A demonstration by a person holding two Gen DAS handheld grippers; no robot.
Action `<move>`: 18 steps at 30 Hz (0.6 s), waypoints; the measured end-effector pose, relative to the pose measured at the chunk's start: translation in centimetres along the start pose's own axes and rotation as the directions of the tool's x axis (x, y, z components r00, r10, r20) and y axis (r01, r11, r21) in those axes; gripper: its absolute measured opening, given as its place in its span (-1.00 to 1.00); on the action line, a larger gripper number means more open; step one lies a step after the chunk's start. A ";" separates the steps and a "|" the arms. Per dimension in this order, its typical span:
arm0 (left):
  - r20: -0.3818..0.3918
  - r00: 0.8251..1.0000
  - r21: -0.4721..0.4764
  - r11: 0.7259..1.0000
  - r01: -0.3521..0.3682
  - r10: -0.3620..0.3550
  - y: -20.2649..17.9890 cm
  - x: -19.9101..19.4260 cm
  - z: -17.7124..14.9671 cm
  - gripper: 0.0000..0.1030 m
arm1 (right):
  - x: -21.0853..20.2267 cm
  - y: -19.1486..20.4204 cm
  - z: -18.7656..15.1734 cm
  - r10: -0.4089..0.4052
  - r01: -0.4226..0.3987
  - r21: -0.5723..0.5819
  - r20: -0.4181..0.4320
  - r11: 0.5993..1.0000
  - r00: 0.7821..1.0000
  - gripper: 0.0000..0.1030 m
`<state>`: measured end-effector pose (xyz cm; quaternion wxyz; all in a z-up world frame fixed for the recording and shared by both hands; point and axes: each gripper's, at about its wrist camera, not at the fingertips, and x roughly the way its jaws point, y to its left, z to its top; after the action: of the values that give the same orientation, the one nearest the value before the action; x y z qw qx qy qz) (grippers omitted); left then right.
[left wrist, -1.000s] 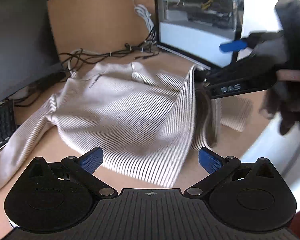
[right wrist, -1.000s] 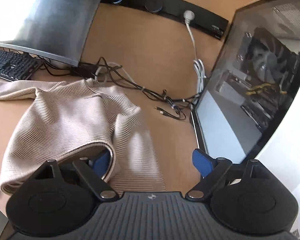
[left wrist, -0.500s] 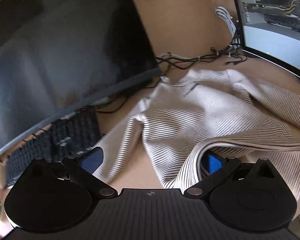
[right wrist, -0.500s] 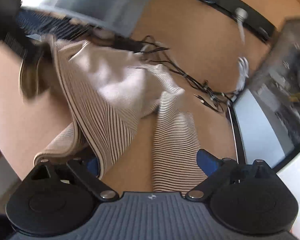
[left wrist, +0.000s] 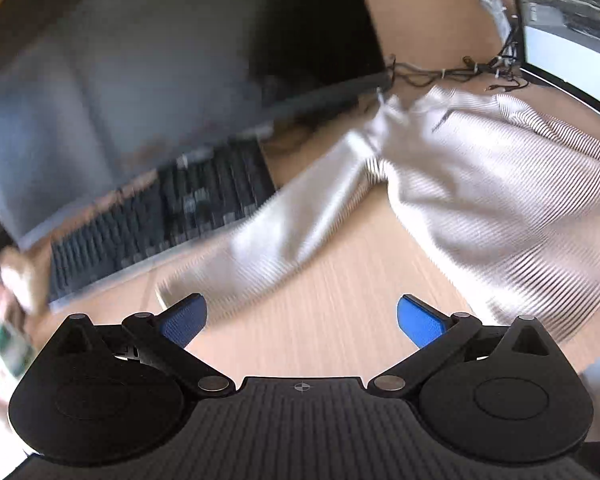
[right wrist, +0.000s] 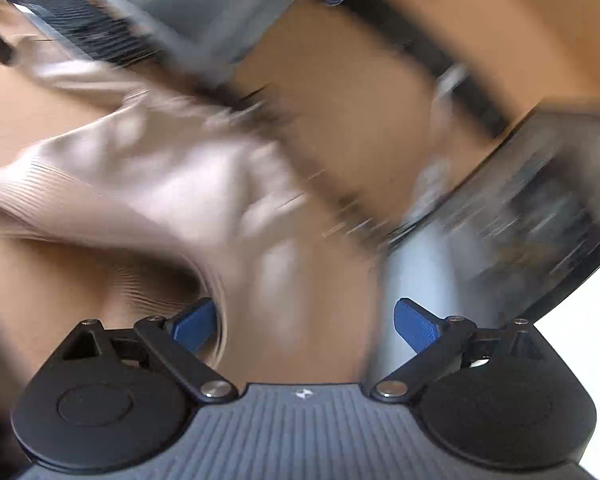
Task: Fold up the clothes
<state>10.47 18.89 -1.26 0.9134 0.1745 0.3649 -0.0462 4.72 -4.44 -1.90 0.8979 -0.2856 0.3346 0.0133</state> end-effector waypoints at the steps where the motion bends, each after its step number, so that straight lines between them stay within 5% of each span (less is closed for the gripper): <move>1: -0.007 1.000 -0.023 0.999 0.022 -0.022 0.1 -0.2 -0.3 1.00 | -0.3 0.2 -0.7 0.067 -0.067 0.005 -0.019 0.998 0.998 0.91; 4: 0.021 0.985 -0.093 0.980 0.173 -0.172 0.1 -1.4 0.1 1.00 | -1.7 0.2 -2.2 0.184 -0.183 0.023 -0.026 0.983 0.983 0.96; 6: 0.046 0.953 -0.139 0.943 0.304 -0.300 -0.5 -1.5 1.0 1.00 | -2.2 -1.2 -1.8 0.204 -0.203 0.093 0.001 0.975 0.979 1.00; 8: 0.081 0.894 -0.191 0.874 0.448 -0.441 -1.4 -1.0 2.1 1.00 | -2.4 -2.9 -1.2 0.214 -0.216 0.209 0.035 0.954 0.976 1.00; 10: 0.115 0.812 -0.234 0.779 0.581 -0.572 -2.5 0.1 3.0 1.00 | -2.0 -4.8 -0.3 0.232 -0.242 0.371 0.071 0.897 0.970 1.00; 12: 0.136 0.729 -0.272 0.683 0.678 -0.671 -3.8 1.9 3.8 1.00 | 0.0 -6.5 0.4 0.294 -0.299 0.571 0.105 0.764 0.950 1.00; 14: 0.120 0.684 -0.304 0.629 0.716 -0.720 -5.0 4.2 4.2 1.00 | 3.0 -7.8 0.5 0.354 -0.341 0.736 0.146 0.586 0.924 1.00; 16: 0.074 0.672 -0.334 0.616 0.713 -0.737 -5.9 6.6 4.3 1.00 | 6.0 -9.1 0.6 0.401 -0.358 0.856 0.200 0.372 0.894 1.00; 18: 0.022 0.679 -0.357 0.629 0.690 -0.733 -6.1 8.7 4.1 1.00 | 8.4 -8.9 0.4 0.409 -0.314 0.910 0.186 0.270 0.893 1.00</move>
<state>18.22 12.10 -6.18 0.8109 -0.1403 0.4629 -0.3294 13.37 -13.12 -2.31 0.8571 0.3509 0.3768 0.0149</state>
